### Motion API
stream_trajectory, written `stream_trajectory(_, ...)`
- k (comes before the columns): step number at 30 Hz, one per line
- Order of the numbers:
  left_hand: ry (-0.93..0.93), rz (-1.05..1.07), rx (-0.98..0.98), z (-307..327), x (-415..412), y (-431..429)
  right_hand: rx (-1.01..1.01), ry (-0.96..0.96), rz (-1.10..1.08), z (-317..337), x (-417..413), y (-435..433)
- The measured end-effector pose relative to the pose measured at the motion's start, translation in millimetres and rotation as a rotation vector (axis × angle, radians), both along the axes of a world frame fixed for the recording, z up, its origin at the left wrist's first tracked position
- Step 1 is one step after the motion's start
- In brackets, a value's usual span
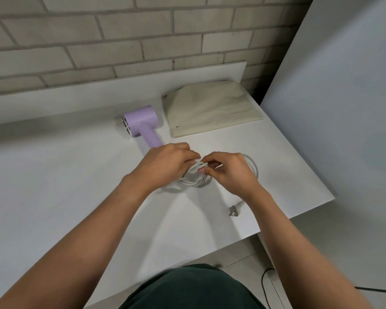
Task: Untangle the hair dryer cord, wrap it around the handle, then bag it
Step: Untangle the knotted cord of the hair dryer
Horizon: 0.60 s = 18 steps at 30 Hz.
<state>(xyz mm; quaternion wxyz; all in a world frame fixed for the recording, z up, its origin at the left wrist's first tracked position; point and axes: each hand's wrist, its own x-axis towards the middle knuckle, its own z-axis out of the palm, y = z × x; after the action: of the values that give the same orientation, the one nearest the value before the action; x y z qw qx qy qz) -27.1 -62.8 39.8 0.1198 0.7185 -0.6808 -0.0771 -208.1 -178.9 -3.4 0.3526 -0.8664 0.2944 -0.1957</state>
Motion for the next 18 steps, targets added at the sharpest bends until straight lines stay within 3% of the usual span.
stream_trajectory(4, -0.085, 0.104, -0.077, 2.9, 2.6, -1.0, 0.008, -0.070, -0.022, 7.1, 4.6, -4.8)
stream_trajectory(9, 0.170, 0.436, -0.221, -4.2, 7.3, 2.0, 0.074, -0.092, 0.017, 14.8, 11.0, -21.5)
stream_trajectory(14, 0.405, 0.495, -0.282, -6.3, -1.6, 5.2, 0.063, -0.012, 0.102, 13.9, 24.4, -23.4)
stream_trajectory(18, 0.296, 0.442, -0.261, 0.7, 4.4, 3.3, 0.006, -0.026, 0.147, 11.8, 24.2, -23.3)
